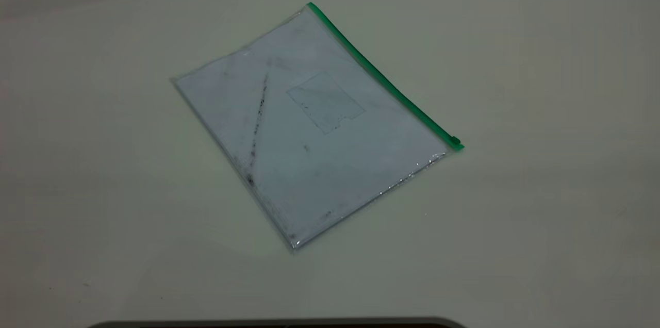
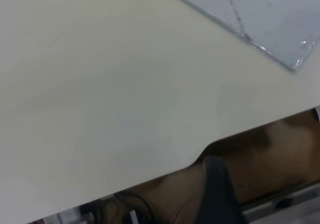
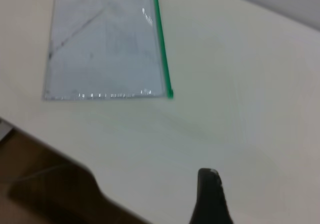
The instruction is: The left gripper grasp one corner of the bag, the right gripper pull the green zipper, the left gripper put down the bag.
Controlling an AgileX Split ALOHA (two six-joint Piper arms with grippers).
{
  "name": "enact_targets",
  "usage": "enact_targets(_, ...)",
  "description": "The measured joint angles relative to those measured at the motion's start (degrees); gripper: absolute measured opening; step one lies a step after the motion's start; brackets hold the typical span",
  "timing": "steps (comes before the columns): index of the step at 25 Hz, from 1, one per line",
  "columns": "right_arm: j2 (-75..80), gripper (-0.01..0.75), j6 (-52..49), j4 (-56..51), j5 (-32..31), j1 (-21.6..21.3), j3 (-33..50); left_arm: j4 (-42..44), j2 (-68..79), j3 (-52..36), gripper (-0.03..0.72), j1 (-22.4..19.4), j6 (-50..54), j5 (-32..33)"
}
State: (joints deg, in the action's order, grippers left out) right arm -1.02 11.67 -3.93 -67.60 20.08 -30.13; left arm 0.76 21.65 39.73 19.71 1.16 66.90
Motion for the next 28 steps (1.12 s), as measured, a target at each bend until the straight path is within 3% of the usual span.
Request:
enact_targets(10, 0.0, 0.578, -1.91, -1.58, 2.37, 0.0, 2.48, 0.0, -10.36, -6.46, 0.573, 0.02, -0.02, 0.0)
enact_targets(28, 0.0, 0.578, -2.22, -1.69, 2.5, 0.0, 2.48, 0.0, -11.31, -11.53, 0.573, 0.02, -0.08, -1.2)
